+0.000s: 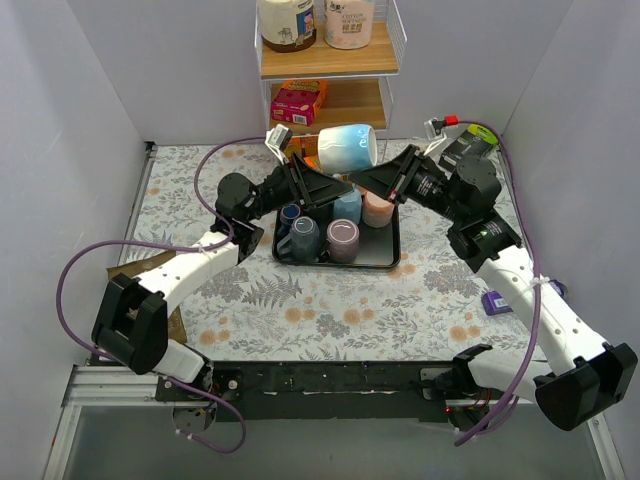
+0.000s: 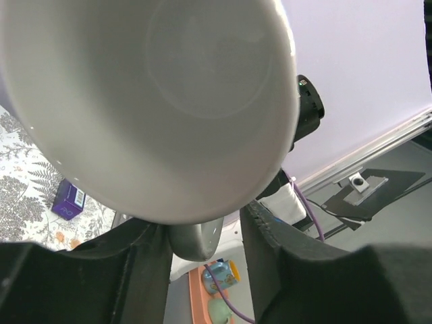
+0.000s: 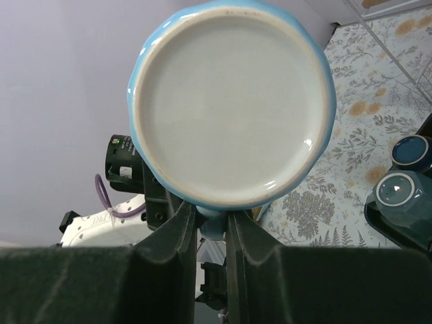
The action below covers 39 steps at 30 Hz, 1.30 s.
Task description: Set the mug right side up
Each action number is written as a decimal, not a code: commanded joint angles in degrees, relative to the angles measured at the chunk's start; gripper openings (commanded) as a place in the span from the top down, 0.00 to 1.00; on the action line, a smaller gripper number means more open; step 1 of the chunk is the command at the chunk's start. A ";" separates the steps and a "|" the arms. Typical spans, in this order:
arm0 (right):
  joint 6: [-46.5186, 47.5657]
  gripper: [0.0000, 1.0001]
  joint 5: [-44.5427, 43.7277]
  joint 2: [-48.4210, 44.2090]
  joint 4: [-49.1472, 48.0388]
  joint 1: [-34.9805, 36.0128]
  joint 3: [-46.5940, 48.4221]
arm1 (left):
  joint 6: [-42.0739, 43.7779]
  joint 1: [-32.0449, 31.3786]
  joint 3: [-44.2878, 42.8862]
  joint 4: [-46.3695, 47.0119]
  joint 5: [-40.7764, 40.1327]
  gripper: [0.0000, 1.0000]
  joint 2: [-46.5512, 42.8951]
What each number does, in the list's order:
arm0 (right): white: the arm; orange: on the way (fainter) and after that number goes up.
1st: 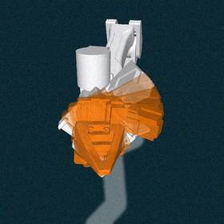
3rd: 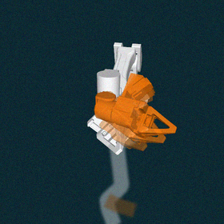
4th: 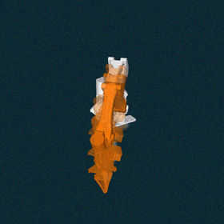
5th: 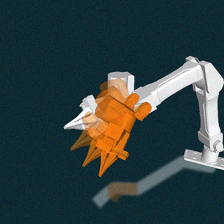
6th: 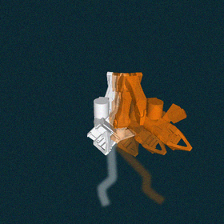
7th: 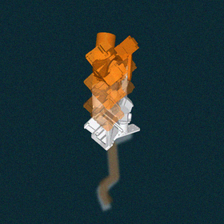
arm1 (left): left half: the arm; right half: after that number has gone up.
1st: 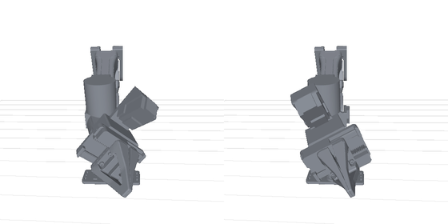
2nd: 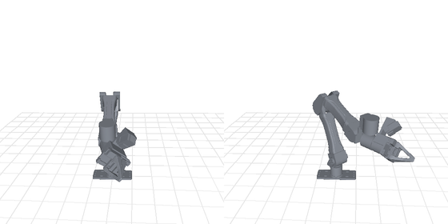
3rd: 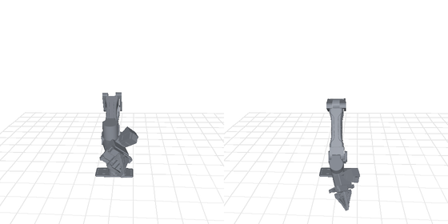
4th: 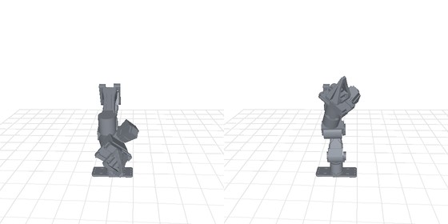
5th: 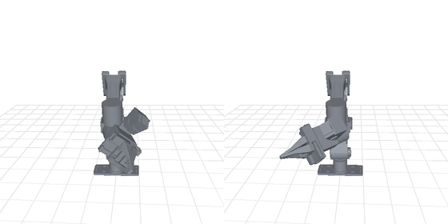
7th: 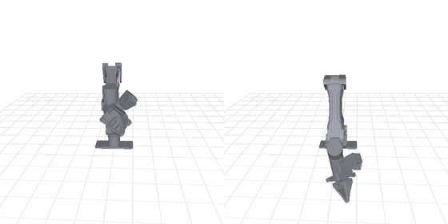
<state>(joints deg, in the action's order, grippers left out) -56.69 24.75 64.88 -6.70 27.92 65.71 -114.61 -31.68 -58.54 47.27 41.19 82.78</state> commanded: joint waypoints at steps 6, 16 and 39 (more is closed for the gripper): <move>0.26 0.99 4.60 -2.66 -15.97 -1.03 -3.13 | -10.90 -0.13 0.80 11.53 2.75 0.73 0.71; 1.49 0.99 7.68 -1.51 -16.07 -1.82 -5.24 | -7.13 -0.14 0.54 5.04 1.88 1.00 -1.30; 8.43 0.22 -0.23 -1.16 12.57 -5.24 -5.24 | 38.12 8.03 -12.74 -68.85 -47.40 1.00 -9.48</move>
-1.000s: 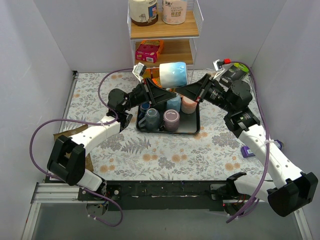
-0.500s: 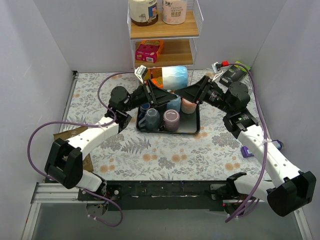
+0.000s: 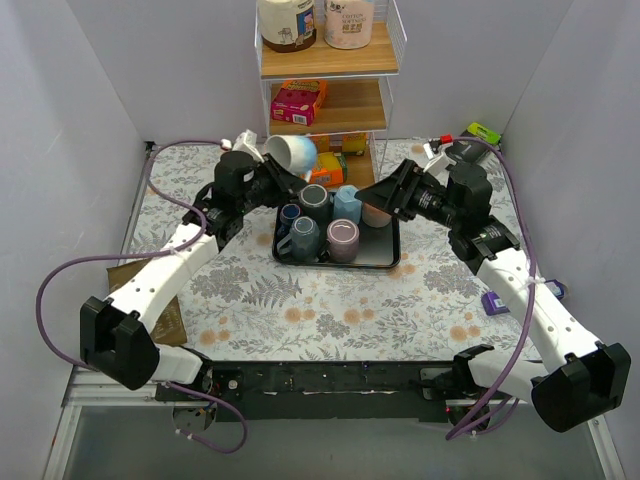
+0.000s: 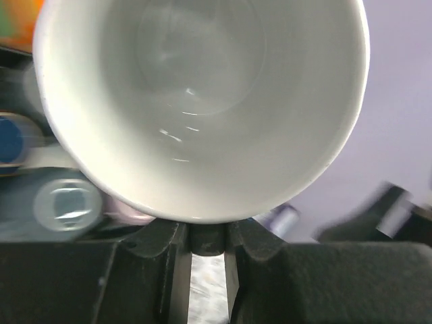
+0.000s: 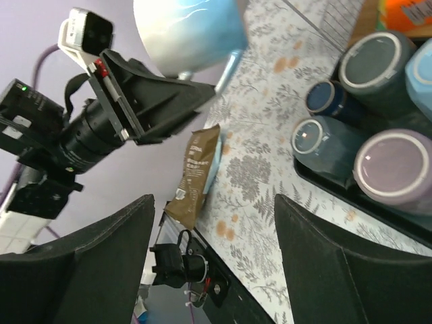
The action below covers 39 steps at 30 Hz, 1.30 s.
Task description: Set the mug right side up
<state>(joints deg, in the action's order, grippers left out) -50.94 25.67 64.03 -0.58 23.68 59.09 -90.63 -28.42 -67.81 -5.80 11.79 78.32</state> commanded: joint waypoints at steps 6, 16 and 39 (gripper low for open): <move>4.35 0.23 -2.12 -0.22 10.07 -1.97 1.38 | 21.88 18.48 0.12 -22.58 -22.95 1.00 -4.06; 4.62 0.25 -1.06 1.36 12.88 -3.55 0.77 | 28.92 27.89 6.28 -17.85 -29.63 1.00 3.41; 4.71 0.26 0.08 2.42 13.41 -5.14 -0.29 | 29.28 37.92 6.55 -9.93 -23.13 1.00 18.88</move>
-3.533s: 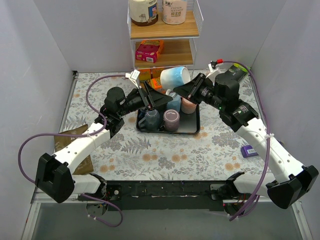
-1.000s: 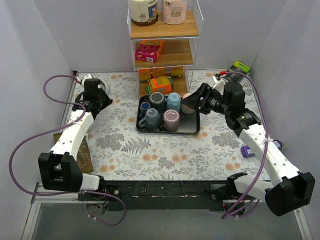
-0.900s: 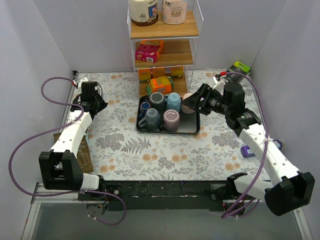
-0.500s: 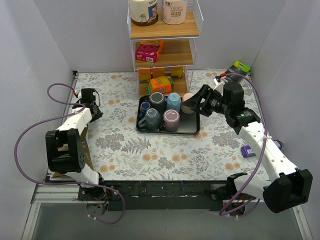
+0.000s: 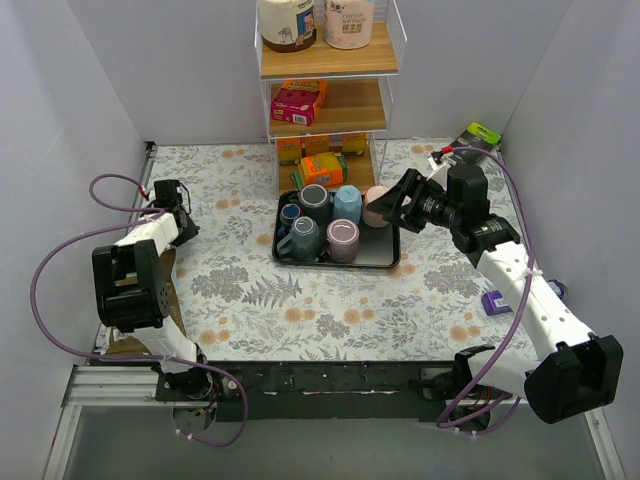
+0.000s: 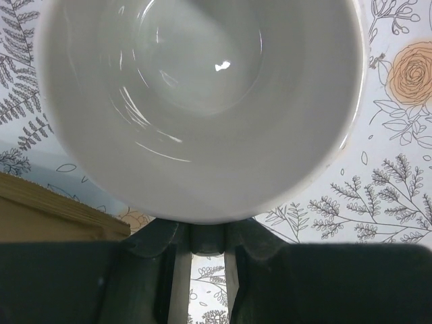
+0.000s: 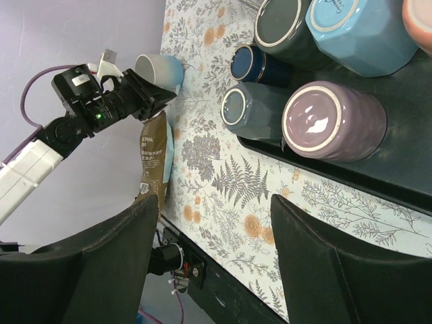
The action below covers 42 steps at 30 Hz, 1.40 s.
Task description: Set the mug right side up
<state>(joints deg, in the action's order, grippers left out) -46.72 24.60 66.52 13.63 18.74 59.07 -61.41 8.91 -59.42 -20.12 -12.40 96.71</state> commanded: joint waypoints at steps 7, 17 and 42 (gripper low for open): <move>0.31 0.25 0.98 -0.08 -0.62 -0.29 -0.53 | -0.64 0.76 -2.11 4.21 1.51 0.77 0.68; 3.82 0.18 -3.77 2.12 8.33 -0.20 0.96 | -1.70 0.59 -1.05 1.66 2.20 0.32 -5.46; -0.37 0.20 -36.71 16.35 18.88 22.55 11.33 | -13.20 0.50 3.26 -4.66 29.89 0.02 -35.44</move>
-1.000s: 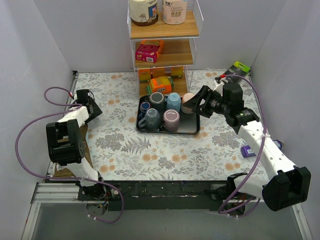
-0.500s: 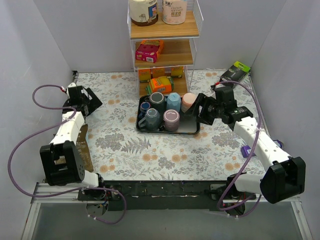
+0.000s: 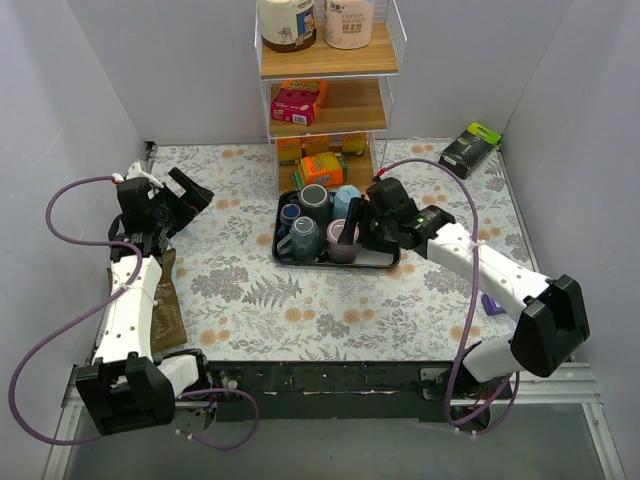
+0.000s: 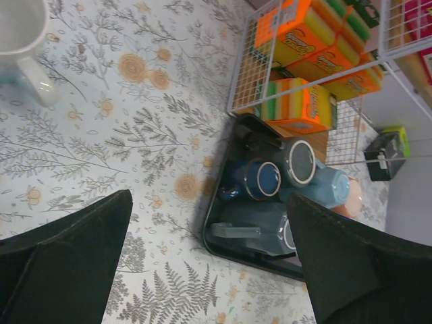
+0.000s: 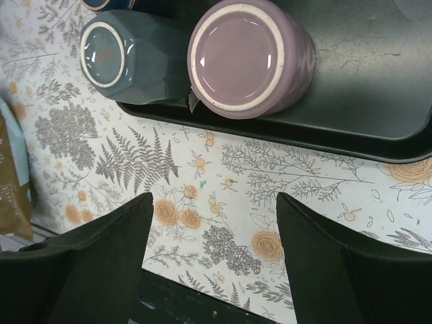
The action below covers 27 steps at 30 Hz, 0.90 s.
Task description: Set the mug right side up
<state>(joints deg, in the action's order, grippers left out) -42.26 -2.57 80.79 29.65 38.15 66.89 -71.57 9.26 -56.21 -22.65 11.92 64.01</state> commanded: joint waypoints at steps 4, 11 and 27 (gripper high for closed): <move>-14.75 0.20 -12.72 5.07 3.92 5.26 5.52 | -4.72 -0.55 -0.22 -2.13 7.50 0.02 -1.96; -25.49 0.19 -16.50 17.00 12.79 7.11 17.02 | -4.63 -1.70 -0.57 -1.96 6.89 0.02 -0.90; -42.37 0.24 -21.51 32.40 25.28 10.36 29.69 | -2.78 -4.95 -2.77 -1.08 7.15 0.02 2.44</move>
<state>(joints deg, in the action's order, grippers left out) -78.81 -18.87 111.39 50.52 48.27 91.85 -75.46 4.78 -56.49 -23.97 18.48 66.46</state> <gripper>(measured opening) 0.782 0.981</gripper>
